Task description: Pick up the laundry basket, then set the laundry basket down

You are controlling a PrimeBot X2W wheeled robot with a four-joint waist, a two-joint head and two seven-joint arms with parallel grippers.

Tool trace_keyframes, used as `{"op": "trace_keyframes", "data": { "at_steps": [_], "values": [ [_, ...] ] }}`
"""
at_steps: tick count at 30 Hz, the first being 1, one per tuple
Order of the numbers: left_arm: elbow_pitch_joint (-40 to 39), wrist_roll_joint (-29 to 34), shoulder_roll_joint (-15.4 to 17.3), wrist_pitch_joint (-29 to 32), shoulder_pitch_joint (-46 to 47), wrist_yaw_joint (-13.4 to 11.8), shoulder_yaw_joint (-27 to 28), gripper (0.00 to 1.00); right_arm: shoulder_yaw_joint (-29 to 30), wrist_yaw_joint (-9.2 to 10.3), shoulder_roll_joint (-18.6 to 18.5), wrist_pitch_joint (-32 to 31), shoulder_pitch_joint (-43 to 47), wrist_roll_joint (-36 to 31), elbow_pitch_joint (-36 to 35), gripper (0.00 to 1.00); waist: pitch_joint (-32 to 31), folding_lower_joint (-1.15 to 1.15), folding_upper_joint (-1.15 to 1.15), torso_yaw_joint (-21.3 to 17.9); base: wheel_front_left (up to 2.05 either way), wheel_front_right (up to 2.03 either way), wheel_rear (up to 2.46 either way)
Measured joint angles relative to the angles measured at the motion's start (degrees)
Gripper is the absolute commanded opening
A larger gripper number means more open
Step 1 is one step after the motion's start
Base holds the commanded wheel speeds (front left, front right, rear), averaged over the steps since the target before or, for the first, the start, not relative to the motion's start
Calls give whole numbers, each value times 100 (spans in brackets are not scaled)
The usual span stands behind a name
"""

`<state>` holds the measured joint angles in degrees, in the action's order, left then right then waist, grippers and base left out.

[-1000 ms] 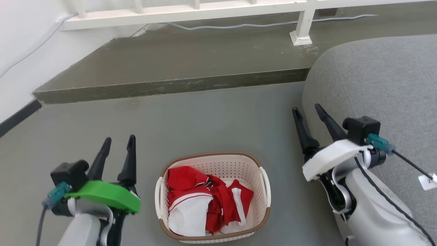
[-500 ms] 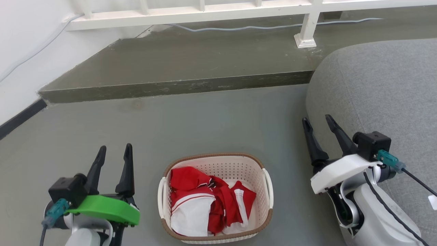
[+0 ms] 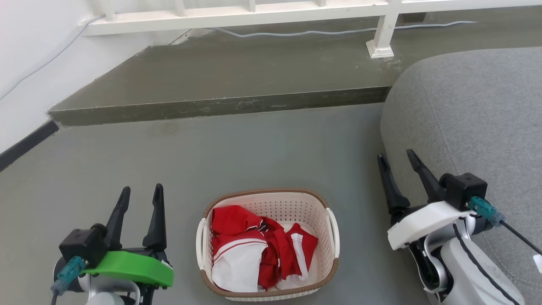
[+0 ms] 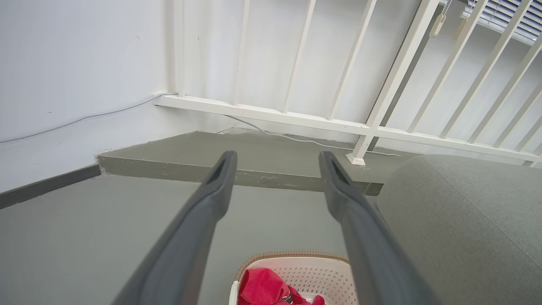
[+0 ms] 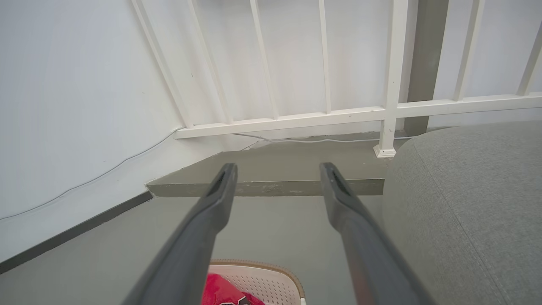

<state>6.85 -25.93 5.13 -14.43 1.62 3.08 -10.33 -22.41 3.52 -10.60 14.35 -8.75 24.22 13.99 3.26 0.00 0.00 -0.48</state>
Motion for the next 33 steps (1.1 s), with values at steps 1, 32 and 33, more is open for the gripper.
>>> {"op": "trace_keyframes", "data": {
  "at_steps": [1,32,33],
  "values": [
    [-1,1,-7,0,-16,2,11,100,5,-5,7,0,19,-12,-3,100,2,0,0,-1,0,0,0],
    [231,-300,-171,121,-260,169,115,0,279,-177,261,-79,375,324,131,0,-8,0,0,-12,0,0,0],
    [236,-390,-175,131,-260,169,123,0,304,-200,268,-80,375,414,129,0,-11,0,0,-11,0,0,0]
  ]
}}
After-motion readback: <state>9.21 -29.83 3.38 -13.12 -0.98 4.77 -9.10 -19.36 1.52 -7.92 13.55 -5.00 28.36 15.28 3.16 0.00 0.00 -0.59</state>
